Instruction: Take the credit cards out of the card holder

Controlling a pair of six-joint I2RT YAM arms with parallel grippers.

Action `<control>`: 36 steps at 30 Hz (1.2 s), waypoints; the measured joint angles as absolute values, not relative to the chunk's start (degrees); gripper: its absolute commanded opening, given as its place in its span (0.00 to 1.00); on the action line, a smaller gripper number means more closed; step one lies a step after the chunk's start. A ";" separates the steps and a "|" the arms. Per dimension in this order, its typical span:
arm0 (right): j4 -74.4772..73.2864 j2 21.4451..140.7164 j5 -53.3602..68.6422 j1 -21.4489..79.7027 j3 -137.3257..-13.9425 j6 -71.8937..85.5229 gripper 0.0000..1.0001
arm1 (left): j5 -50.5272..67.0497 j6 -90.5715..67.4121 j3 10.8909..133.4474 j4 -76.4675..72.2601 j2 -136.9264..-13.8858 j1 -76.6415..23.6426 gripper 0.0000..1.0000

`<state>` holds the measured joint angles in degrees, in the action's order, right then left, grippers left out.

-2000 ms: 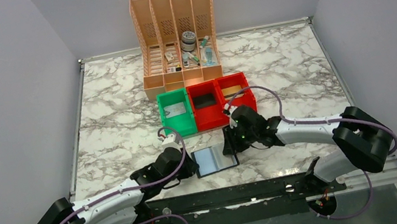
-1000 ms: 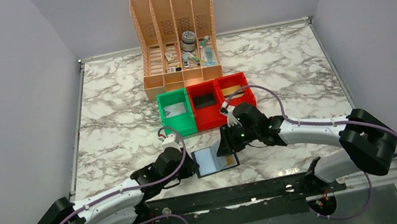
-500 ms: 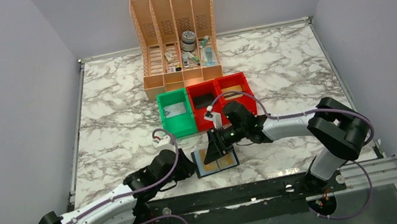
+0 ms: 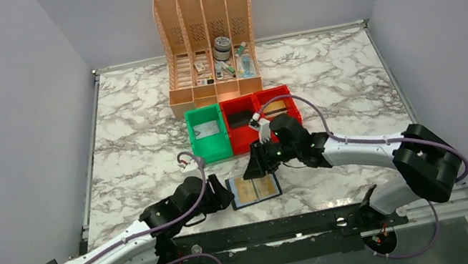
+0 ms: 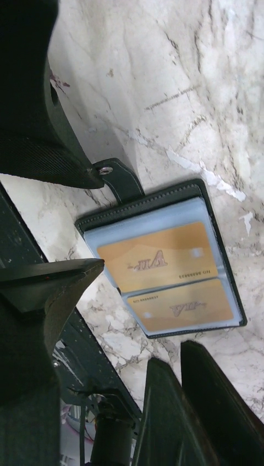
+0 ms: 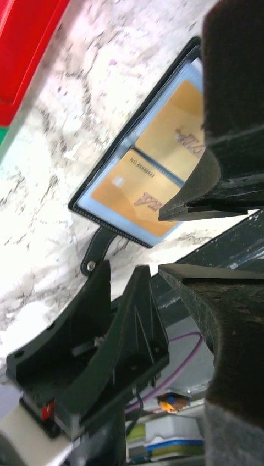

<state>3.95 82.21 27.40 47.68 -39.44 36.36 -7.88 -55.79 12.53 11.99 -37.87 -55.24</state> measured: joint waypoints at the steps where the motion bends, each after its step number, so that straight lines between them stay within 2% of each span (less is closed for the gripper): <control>1: 3.97 81.67 26.26 47.68 -38.94 36.40 0.33 | -7.64 -55.51 13.02 11.73 -38.46 -55.24 0.52; 7: 4.25 81.25 22.96 47.68 -35.07 37.67 0.30 | -4.93 -53.12 15.73 6.24 -42.65 -55.27 0.54; 15: 8.43 85.45 24.49 47.68 -33.63 39.79 0.25 | -2.22 -51.44 16.49 0.01 -47.81 -55.24 0.54; 24: 10.94 90.28 26.39 47.68 -33.58 40.93 0.25 | -2.46 -51.75 16.34 -1.21 -53.21 -55.24 0.53; 36: 13.56 90.94 26.39 47.68 -32.27 42.24 0.25 | -3.09 -51.92 16.93 -1.58 -56.62 -55.24 0.43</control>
